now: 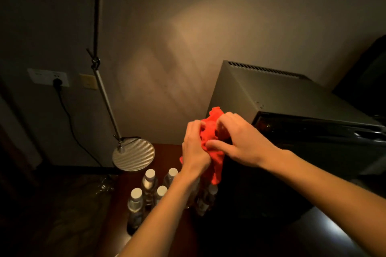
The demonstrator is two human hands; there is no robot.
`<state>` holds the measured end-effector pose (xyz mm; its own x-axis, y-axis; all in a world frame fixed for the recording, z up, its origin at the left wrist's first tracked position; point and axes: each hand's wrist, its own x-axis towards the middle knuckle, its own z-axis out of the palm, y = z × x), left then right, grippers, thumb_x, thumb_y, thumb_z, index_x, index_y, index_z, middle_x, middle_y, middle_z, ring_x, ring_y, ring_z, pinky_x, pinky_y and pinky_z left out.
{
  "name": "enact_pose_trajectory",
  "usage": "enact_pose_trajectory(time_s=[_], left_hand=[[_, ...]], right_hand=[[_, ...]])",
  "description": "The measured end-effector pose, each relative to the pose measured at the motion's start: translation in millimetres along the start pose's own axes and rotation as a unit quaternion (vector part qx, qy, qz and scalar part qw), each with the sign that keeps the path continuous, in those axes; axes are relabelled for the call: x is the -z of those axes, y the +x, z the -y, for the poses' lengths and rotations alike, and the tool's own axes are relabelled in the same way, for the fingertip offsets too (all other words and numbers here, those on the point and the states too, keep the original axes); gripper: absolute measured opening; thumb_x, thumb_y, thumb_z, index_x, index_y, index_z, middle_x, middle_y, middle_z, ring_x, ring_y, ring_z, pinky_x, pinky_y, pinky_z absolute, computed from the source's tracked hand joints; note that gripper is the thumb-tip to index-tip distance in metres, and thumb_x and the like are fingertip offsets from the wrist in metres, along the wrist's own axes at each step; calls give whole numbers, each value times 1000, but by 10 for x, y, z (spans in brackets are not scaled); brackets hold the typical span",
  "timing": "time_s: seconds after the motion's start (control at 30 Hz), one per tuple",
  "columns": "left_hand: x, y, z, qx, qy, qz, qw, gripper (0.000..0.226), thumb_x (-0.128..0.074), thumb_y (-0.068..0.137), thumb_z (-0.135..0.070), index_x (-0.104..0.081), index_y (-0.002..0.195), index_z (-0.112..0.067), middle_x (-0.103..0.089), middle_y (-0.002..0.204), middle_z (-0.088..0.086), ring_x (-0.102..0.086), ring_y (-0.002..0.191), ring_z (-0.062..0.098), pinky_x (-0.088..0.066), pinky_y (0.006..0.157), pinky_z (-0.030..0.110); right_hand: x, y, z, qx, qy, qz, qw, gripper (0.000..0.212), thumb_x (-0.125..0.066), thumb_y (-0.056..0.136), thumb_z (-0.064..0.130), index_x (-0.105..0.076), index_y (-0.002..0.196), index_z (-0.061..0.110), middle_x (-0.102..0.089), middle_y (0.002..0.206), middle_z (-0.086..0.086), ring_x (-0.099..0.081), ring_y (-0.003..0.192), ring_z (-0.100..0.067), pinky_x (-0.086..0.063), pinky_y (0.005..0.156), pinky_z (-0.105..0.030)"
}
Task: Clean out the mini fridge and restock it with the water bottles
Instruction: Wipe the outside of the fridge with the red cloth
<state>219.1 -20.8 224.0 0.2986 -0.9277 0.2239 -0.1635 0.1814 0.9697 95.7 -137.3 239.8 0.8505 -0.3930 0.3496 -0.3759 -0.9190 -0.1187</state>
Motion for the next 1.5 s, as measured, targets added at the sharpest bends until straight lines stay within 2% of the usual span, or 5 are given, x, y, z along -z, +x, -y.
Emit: enact_pose_trajectory(time_s=[0.23, 0.67, 0.83, 1.13, 1.5], left_hand=[[55, 188, 265, -46, 71, -15, 996, 79, -48, 50, -44, -59, 113, 2, -61, 113, 22, -59, 105, 39, -48, 90, 44], [-431, -2, 462, -39, 30, 61, 997, 49, -54, 65, -14, -59, 111, 1, -66, 106, 12, -61, 102, 20, -47, 91, 32], [-919, -9, 747, -14, -96, -77, 992, 57, -40, 84, -39, -57, 117, 5, -65, 117, 22, -61, 111, 29, -48, 98, 38], [-1665, -29, 1378, -111, 101, -173, 973, 44, -57, 87, -27, -54, 129, -13, -66, 119, 0, -63, 107, 8, -48, 89, 22], [-2234, -471, 2214, -158, 259, -288, 908, 86, -64, 80, -41, -23, 152, -21, -42, 148, 3, -42, 137, 14, -41, 109, 46]], right_hand=[[-118, -65, -90, -33, 61, 8, 998, 106, -71, 64, 61, -15, 150, 34, -28, 147, -7, -33, 134, -26, -32, 111, -35], [-155, -902, -277, 54, -12, -53, 997, 86, -67, 72, 60, -37, 139, 15, -55, 102, 1, -51, 88, -22, -51, 73, -40], [-194, -1328, -601, 79, 24, -111, 990, 62, -64, 72, 60, -56, 120, 21, -57, 99, 0, -55, 90, -24, -53, 66, -38], [-524, -2145, -1123, 108, -6, -137, 985, 41, -57, 76, 57, -61, 106, 30, -56, 96, 5, -53, 92, -18, -48, 71, -33], [-970, -3069, -1428, 50, -17, -143, 988, 52, -71, 70, 51, -56, 116, 31, -55, 107, 3, -50, 104, -22, -43, 84, -38]])
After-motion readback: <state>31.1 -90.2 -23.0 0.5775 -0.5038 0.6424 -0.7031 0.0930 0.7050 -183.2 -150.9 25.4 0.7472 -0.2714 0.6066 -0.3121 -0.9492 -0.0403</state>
